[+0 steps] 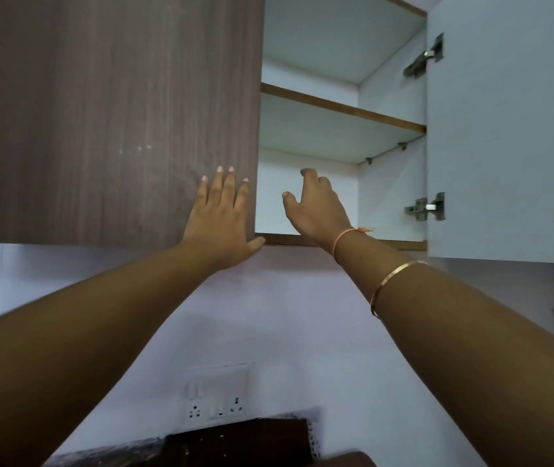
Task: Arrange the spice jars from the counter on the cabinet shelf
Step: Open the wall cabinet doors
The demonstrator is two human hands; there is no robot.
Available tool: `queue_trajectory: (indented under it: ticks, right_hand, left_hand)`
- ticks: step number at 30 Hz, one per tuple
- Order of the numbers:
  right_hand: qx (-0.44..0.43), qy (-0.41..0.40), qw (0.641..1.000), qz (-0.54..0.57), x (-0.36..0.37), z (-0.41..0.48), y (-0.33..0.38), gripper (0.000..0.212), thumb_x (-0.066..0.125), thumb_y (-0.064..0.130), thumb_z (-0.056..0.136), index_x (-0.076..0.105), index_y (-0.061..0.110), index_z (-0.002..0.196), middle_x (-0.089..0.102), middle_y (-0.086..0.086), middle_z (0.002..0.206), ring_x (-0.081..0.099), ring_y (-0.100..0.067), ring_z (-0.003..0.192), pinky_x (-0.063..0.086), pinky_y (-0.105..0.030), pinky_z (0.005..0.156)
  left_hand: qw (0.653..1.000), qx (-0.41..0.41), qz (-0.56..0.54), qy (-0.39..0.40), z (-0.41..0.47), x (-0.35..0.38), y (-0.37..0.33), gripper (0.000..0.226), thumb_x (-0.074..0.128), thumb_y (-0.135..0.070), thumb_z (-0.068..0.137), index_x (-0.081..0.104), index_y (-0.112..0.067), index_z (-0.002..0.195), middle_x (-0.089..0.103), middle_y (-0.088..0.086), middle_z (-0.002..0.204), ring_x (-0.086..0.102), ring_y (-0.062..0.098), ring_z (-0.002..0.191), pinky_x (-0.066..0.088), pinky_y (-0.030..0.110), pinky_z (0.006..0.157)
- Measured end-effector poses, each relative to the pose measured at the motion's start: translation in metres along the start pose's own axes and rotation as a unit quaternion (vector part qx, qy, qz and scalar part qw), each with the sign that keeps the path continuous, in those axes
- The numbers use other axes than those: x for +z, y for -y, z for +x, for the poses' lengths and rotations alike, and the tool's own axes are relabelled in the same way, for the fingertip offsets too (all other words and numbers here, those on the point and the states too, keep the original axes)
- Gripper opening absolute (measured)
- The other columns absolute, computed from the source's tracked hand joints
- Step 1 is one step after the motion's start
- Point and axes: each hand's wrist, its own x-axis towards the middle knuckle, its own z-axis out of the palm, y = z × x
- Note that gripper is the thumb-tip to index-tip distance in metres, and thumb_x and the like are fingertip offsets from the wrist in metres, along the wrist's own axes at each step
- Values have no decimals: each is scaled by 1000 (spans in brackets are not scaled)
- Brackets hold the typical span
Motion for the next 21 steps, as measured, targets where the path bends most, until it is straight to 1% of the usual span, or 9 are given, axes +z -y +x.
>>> queue_trajectory:
  ticks: [4, 7, 9, 11, 14, 16, 18, 19, 21]
  right_hand:
    - [17, 6, 995, 103, 24, 19, 6, 49, 41, 32, 97, 35, 4, 137, 43, -19, 137, 43, -36, 125, 37, -39, 97]
    - [28, 17, 982, 186, 39, 34, 9, 51, 40, 35, 98, 34, 4, 139, 46, -17, 136, 46, -32, 123, 34, -31, 89]
    - [33, 31, 971, 233, 47, 43, 10, 55, 39, 38, 98, 32, 6, 142, 48, -15, 137, 46, -29, 124, 31, -27, 86]
    - [40, 46, 958, 280, 55, 52, 11, 57, 39, 41, 98, 30, 7, 143, 46, -13, 140, 45, -27, 127, 31, -25, 87]
    - [64, 55, 933, 351, 64, 63, 16, 60, 40, 46, 96, 30, 10, 143, 46, -11, 141, 47, -27, 126, 37, -28, 96]
    - [82, 65, 909, 404, 69, 68, 20, 63, 42, 49, 94, 30, 12, 144, 47, -10, 140, 50, -27, 122, 43, -39, 102]
    - [87, 78, 892, 437, 74, 73, 23, 62, 44, 51, 93, 35, 12, 140, 50, -8, 136, 53, -26, 119, 46, -45, 100]
    - [83, 79, 891, 438, 77, 75, 24, 59, 46, 51, 92, 40, 11, 136, 54, -8, 132, 55, -25, 116, 47, -44, 98]
    - [66, 70, 903, 419, 83, 78, 22, 51, 48, 48, 92, 53, 7, 122, 62, -9, 119, 60, -26, 107, 50, -42, 94]
  left_hand:
    - [999, -13, 23, 19, 2, 12, 10, 109, 43, -75, 75, -4, -9, 149, -9, 17, 157, -13, 34, 144, -5, 55, 115]
    - [998, -19, 47, 36, 5, 23, 15, 123, 46, -82, 67, -16, -12, 147, -18, 15, 155, -19, 35, 142, -7, 61, 112]
    - [996, -26, 68, 45, 5, 29, 17, 132, 52, -82, 62, -24, -12, 144, -24, 16, 154, -21, 39, 140, -8, 61, 110]
    - [994, -34, 94, 48, 4, 35, 17, 136, 60, -77, 62, -29, -13, 142, -26, 17, 152, -21, 44, 139, -7, 63, 109]
    - [991, -39, 119, 39, 3, 39, 18, 130, 66, -63, 71, -31, -13, 141, -27, 19, 152, -19, 47, 138, -7, 64, 108]
    - [990, -43, 130, 23, 3, 42, 17, 118, 63, -50, 79, -31, -12, 141, -26, 20, 152, -18, 48, 138, -7, 65, 107]
    - [990, -48, 131, 18, 4, 45, 17, 111, 59, -43, 84, -31, -12, 141, -26, 20, 152, -19, 48, 138, -8, 65, 107]
    - [990, -49, 129, 19, 4, 46, 17, 110, 58, -42, 85, -32, -12, 141, -26, 19, 152, -20, 48, 138, -8, 64, 107]
    - [991, -50, 124, 21, 4, 48, 17, 111, 58, -42, 85, -35, -13, 138, -28, 18, 151, -22, 47, 137, -9, 64, 107]
